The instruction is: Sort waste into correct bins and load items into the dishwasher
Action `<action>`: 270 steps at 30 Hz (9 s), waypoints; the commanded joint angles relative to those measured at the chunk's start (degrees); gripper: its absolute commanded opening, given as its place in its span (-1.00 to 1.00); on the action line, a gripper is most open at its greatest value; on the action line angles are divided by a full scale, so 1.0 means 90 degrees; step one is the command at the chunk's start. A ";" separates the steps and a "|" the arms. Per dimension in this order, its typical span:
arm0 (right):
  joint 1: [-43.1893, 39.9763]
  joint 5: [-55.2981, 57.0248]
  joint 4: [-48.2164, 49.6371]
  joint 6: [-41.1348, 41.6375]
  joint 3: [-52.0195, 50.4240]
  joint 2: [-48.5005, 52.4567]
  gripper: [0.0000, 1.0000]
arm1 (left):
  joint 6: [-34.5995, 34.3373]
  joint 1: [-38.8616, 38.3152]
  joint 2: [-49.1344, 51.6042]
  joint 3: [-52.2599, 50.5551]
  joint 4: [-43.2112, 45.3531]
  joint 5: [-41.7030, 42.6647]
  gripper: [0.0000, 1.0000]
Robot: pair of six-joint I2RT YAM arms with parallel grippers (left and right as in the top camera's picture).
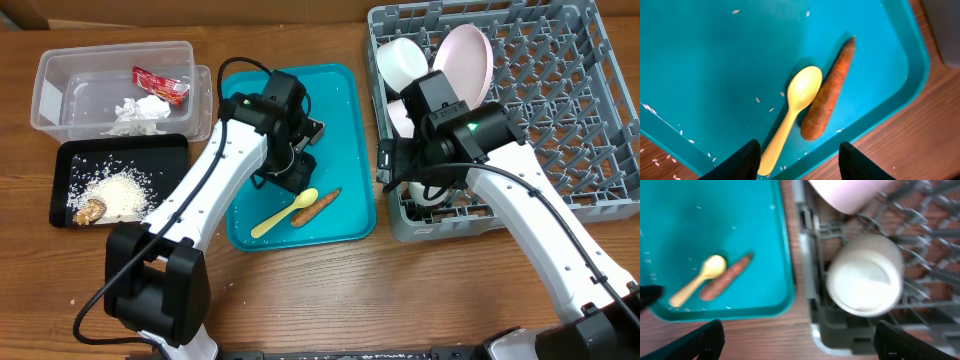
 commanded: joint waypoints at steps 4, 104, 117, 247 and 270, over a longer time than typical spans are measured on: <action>0.0364 -0.0325 0.0403 0.0015 0.0151 -0.0007 0.94 | -0.0012 -0.0056 -0.0192 -0.0525 0.0172 0.0000 0.04; 0.2259 -0.1736 0.3558 0.3048 -0.0005 0.3708 -0.46 | -0.3400 0.4469 -0.0916 -0.3395 0.3519 -0.1603 1.00; 0.1501 -0.2215 0.2960 0.2069 0.0899 0.3385 -0.92 | -0.3322 0.4454 -0.0920 -0.1953 0.2798 -0.1005 1.00; -0.2941 -0.1324 0.5688 -0.1333 -0.6171 -0.8512 1.00 | -0.3327 0.4427 -0.0918 -0.0670 0.1914 -0.1010 0.99; -0.2941 -0.0945 0.7555 -0.0804 -0.9474 -1.0146 1.00 | -0.3327 0.4427 -0.0918 -0.0670 0.1914 -0.1010 1.00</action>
